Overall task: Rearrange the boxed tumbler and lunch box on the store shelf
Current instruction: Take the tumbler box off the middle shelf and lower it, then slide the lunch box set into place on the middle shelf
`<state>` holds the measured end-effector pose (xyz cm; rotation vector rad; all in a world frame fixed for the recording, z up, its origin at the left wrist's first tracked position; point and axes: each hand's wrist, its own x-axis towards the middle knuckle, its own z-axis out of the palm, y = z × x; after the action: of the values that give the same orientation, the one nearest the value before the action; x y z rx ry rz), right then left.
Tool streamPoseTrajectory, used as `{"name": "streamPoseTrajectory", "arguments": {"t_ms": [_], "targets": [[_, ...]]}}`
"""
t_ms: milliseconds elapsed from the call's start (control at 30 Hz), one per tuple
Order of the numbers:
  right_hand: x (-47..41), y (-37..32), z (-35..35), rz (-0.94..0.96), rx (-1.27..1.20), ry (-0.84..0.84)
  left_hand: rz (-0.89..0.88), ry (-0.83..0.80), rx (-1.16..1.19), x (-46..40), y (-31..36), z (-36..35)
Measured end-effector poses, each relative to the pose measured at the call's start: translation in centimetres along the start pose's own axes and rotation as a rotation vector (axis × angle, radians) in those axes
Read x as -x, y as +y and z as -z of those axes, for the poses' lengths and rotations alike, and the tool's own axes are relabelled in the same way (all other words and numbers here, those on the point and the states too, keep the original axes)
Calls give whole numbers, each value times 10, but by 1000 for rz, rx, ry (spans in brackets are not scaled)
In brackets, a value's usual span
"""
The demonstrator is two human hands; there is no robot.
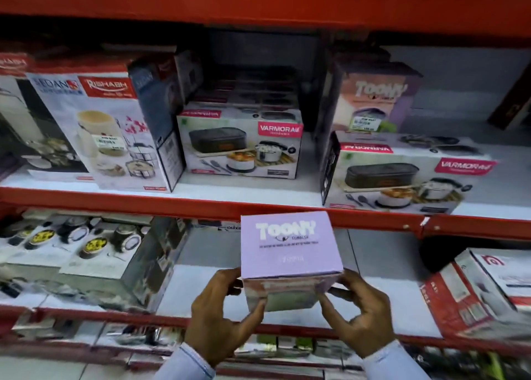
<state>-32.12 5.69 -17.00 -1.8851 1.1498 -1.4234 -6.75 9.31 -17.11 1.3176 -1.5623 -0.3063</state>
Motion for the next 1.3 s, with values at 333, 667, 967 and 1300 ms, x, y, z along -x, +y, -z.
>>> {"name": "streamPoseTrajectory", "arguments": {"t_ms": [333,667,967,1300], "targets": [[27,91,-44,-542,-99,-118,427,-335,5,17,-69,-61],[7,61,5,-322,56,223,354,9,-104,-9,-20,-40],[-110,13,116,-200,47,828,107,12,101,-129,94,-85],[-122,-6,138,-180,-96,717,88,33,189,-148,128,-91]]}}
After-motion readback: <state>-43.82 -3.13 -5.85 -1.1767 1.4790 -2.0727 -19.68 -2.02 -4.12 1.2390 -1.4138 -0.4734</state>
